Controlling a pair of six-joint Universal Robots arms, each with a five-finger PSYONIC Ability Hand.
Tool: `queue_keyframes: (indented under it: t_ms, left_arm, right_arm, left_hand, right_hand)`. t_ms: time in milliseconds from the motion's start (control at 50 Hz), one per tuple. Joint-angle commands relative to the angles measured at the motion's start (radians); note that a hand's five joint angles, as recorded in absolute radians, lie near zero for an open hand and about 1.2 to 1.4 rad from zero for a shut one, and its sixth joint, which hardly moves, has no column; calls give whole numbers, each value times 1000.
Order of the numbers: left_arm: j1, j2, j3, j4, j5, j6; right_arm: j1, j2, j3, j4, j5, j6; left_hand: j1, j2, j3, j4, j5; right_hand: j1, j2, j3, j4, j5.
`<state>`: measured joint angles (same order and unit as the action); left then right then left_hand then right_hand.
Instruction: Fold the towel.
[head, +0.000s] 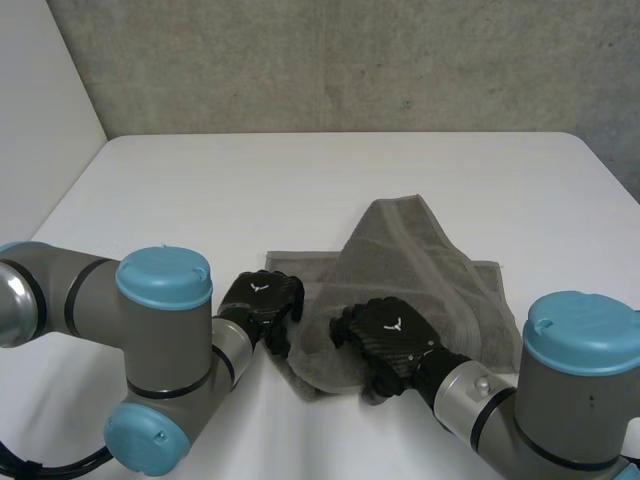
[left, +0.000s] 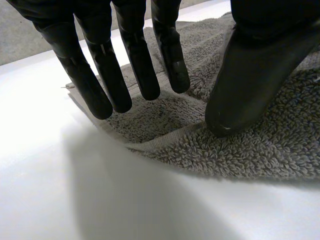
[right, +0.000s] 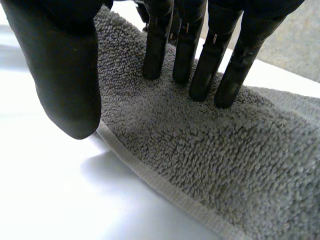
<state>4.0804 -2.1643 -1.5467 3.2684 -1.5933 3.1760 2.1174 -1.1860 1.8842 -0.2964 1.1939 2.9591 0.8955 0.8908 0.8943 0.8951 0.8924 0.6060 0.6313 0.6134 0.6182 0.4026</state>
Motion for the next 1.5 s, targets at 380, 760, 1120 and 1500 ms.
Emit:
queue_keyframes:
  t_ms: [380, 760, 1120, 1500]
  left_arm:
    - [2, -6, 8, -3, -4, -51]
    - [-3, -14, 4, -1, 35, -53]
    - [-11, -40, 17, -7, 87, -137]
    - [11, 47, 28, -134, 219, -248]
  right_arm:
    - [10, 94, -20, -69, 85, -98]
    - [-31, -41, 3, -87, 101, 3]
    - [-57, -76, 18, -90, 104, 32]
    - [-86, -135, 50, -138, 171, 32]
  left_hand:
    - [-86, -81, -85, -86, -257]
    - [-409, -404, -408, -408, -580]
    - [-394, -390, -393, -394, -566]
    - [-635, -630, -634, -635, -806]
  right_hand:
    - [402, 377, 395, 390, 431]
    - [790, 765, 783, 778, 819]
    - [790, 765, 783, 778, 819]
    - [790, 765, 783, 778, 819]
